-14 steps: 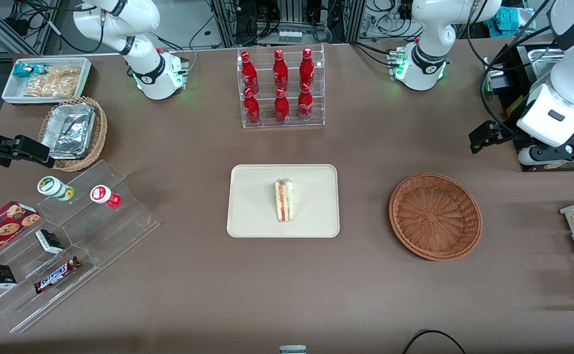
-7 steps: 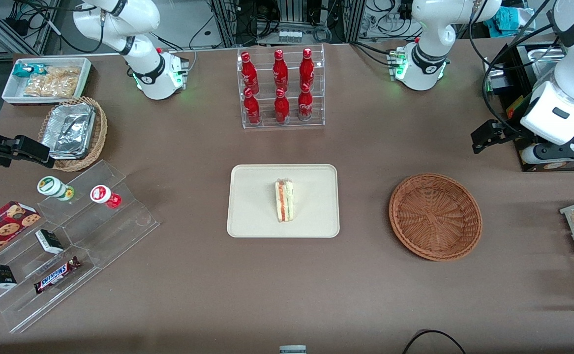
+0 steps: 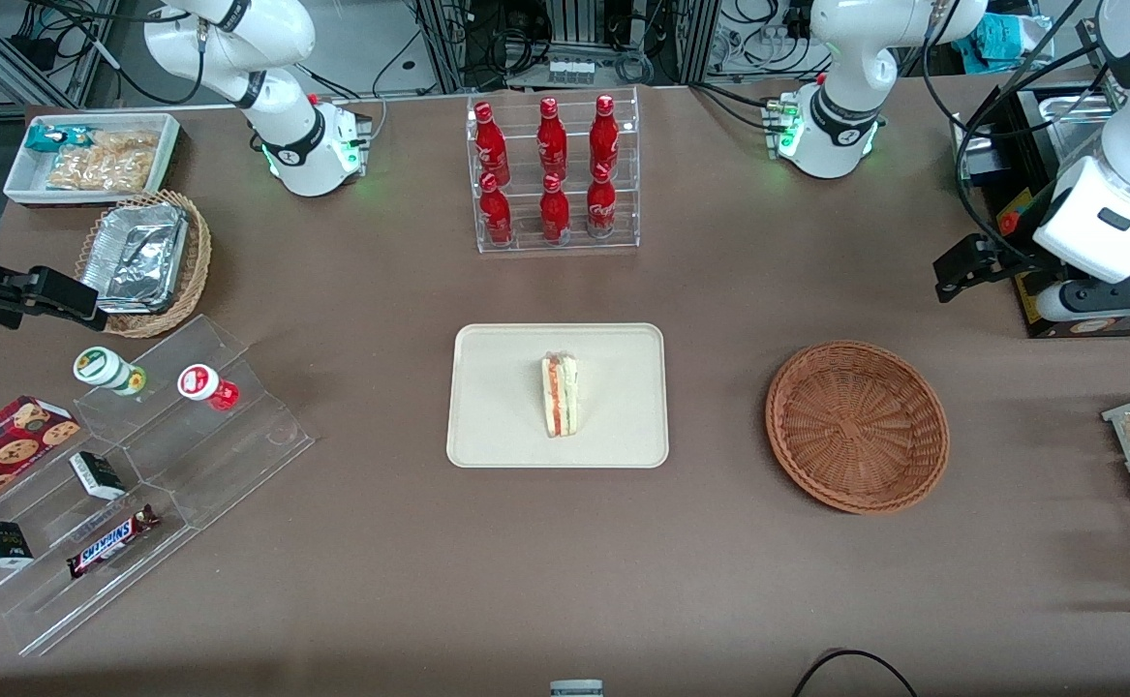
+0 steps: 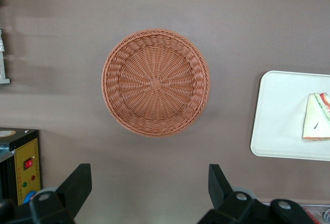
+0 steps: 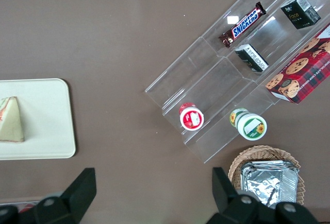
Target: Place sandwich from basket to tray
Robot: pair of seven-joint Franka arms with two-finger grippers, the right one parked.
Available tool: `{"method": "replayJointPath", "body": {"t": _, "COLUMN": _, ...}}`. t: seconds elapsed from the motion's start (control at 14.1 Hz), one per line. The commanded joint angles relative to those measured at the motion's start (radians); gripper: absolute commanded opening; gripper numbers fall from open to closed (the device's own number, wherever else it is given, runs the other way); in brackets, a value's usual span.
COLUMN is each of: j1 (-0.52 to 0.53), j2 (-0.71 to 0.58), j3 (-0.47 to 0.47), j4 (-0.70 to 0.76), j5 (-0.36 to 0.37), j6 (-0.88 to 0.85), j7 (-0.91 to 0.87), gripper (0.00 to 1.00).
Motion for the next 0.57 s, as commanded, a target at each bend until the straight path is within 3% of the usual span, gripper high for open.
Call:
{"method": "replayJointPath", "body": {"t": 0.0, "j1": -0.002, "j2": -0.003, "j3": 0.004, "j4": 0.021, "j5": -0.002, "j6": -0.02, "j7": 0.032, "gripper": 1.0}}
{"method": "replayJointPath", "body": {"t": 0.5, "j1": -0.002, "j2": -0.009, "j3": 0.003, "j4": 0.024, "j5": -0.013, "j6": -0.023, "j7": 0.03, "gripper": 1.0}}
